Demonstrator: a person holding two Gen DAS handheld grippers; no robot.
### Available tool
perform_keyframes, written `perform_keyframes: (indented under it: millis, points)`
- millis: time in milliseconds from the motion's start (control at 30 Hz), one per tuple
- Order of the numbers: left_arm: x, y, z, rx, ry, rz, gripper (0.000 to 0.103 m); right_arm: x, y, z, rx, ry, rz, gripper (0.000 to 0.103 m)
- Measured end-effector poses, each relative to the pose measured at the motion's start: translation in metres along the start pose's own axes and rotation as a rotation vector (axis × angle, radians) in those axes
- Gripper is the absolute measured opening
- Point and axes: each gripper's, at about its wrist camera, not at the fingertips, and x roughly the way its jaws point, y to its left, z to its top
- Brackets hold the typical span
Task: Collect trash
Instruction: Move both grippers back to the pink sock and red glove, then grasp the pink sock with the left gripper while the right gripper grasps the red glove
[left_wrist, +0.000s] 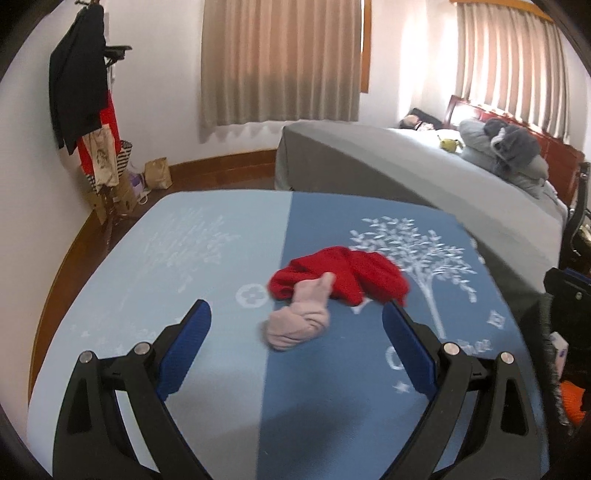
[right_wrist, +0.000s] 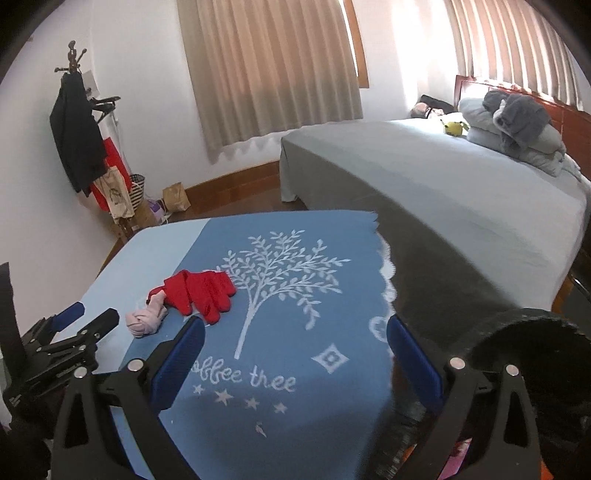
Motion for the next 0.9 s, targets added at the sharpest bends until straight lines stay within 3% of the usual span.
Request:
perform_keyframes:
  millis: [467,633,767,900]
  points:
    - [0.057,0.003,0.003,-0.013,0.109,-0.021,0.09,0.049,0.008,-0.006,-0.01,0.057,-0.012,0.097]
    - [0.071,-0.002,0.0,0.001,0.171,-0.04,0.076,0.053,0.007,-0.007,-0.01,0.063,-0.023,0.097]
    - [0.077,-0.003,-0.002,0.012,0.207,-0.059,0.049,0.055,0.007,-0.008,-0.013,0.064,-0.039,0.097]
    - [0.073,-0.002,-0.003,0.009,0.193,-0.067,0.045,0.057,0.007,-0.007,-0.011,0.07,-0.035,0.097]
